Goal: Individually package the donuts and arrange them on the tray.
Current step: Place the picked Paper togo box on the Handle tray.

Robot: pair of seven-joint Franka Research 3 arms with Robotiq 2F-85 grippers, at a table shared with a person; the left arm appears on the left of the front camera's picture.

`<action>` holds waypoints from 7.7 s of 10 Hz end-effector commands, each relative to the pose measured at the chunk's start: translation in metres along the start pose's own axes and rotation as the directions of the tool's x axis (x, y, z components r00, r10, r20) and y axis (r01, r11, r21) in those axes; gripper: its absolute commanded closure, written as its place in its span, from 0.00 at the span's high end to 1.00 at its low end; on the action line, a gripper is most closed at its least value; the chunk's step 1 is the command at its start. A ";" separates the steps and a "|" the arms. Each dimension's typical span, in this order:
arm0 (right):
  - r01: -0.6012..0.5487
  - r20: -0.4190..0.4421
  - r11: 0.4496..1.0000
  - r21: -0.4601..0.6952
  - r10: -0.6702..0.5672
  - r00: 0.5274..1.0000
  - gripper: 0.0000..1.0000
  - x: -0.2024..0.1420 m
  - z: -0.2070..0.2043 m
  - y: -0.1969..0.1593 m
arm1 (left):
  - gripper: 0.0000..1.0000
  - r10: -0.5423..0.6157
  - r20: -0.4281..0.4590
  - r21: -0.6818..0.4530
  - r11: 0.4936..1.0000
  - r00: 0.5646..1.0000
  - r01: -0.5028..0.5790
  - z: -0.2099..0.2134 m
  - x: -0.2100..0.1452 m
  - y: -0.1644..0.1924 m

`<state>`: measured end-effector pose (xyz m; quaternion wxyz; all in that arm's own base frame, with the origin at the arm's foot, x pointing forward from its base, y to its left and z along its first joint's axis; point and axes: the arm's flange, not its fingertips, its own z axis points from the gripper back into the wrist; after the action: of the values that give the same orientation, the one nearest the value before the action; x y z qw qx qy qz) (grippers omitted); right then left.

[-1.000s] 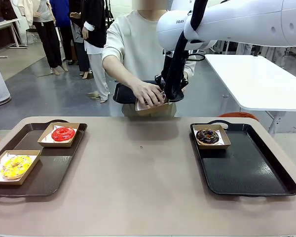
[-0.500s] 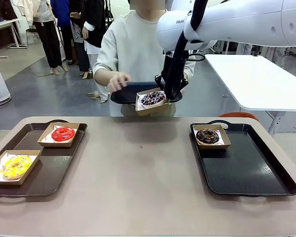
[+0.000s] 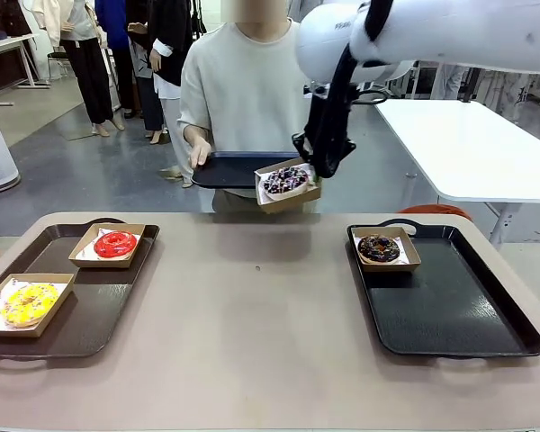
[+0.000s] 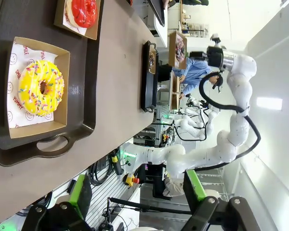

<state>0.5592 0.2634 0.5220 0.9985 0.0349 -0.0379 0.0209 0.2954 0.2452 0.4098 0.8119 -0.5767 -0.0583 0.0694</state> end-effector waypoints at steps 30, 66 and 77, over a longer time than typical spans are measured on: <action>0.084 -0.075 0.995 -0.054 -0.088 0.993 0.01 -0.167 -0.110 -0.243 | 1.00 -0.004 0.006 0.000 1.000 1.000 0.004 0.002 -0.002 -0.002; 0.125 -0.012 0.348 0.929 -0.310 0.951 1.00 -0.261 -0.122 -0.477 | 1.00 -0.004 0.006 0.000 1.000 1.000 0.004 0.002 -0.002 -0.002; 0.125 -0.012 0.348 0.929 -0.310 0.951 1.00 -0.261 -0.122 -0.477 | 1.00 -0.004 0.006 0.000 1.000 1.000 0.004 0.002 -0.002 -0.002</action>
<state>0.3291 -0.2137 0.3428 0.7964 0.5897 -0.1018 -0.0876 0.2955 0.2453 0.4101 0.8123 -0.5761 -0.0583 0.0694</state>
